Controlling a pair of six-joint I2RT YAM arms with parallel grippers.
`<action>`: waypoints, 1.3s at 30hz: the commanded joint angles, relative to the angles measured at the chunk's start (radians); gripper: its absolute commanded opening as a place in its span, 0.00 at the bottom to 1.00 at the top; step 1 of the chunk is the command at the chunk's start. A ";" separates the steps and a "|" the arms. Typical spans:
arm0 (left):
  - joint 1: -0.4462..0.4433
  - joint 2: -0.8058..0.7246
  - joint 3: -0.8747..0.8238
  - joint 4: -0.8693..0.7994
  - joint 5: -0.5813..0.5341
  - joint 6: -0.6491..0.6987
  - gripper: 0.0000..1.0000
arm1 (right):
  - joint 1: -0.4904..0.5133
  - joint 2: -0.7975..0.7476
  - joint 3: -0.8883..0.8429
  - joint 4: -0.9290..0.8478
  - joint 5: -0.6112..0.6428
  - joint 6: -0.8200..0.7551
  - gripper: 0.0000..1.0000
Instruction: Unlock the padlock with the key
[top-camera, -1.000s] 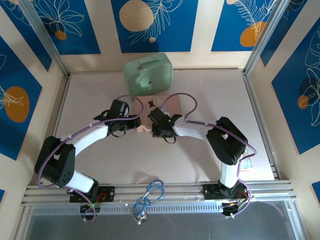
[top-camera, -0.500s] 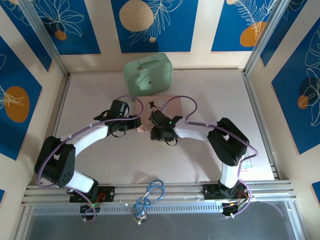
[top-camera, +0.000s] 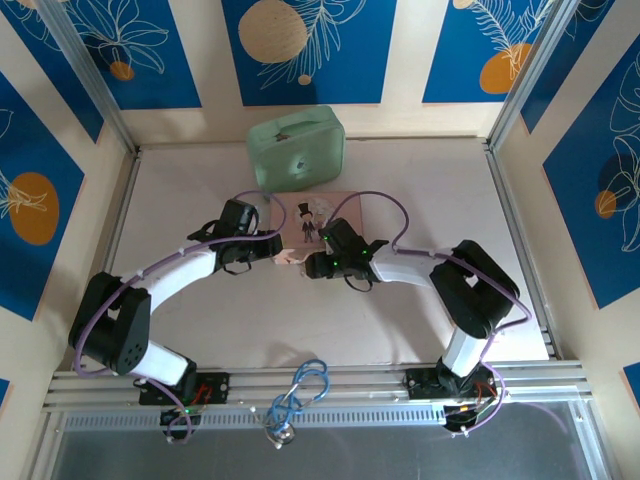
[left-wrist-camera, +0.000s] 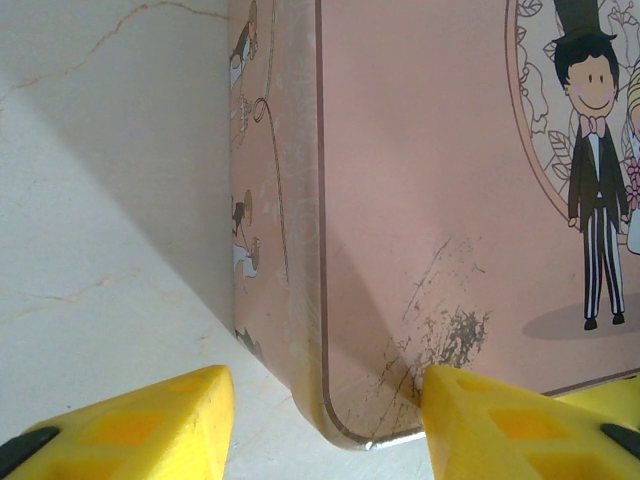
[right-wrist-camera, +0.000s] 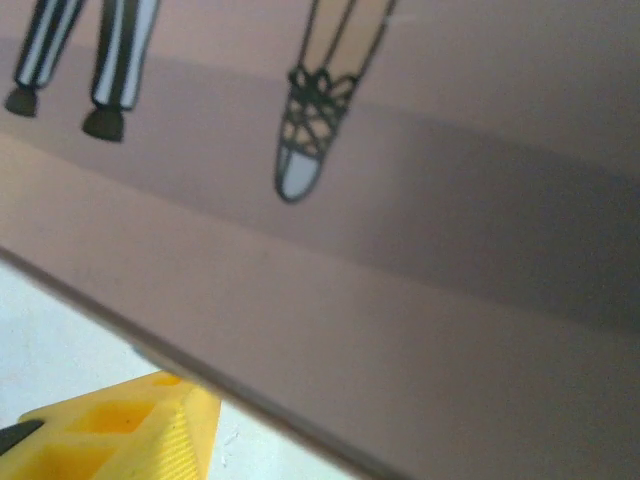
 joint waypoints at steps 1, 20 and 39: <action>0.014 0.007 0.015 -0.029 0.009 0.015 0.51 | -0.004 0.034 0.013 0.030 -0.023 -0.039 0.53; 0.014 0.007 -0.001 -0.015 0.014 0.014 0.51 | 0.019 0.072 0.066 -0.019 0.058 -0.034 0.47; 0.014 0.001 -0.011 -0.009 0.021 0.017 0.50 | 0.060 0.110 0.158 -0.130 0.236 0.094 0.29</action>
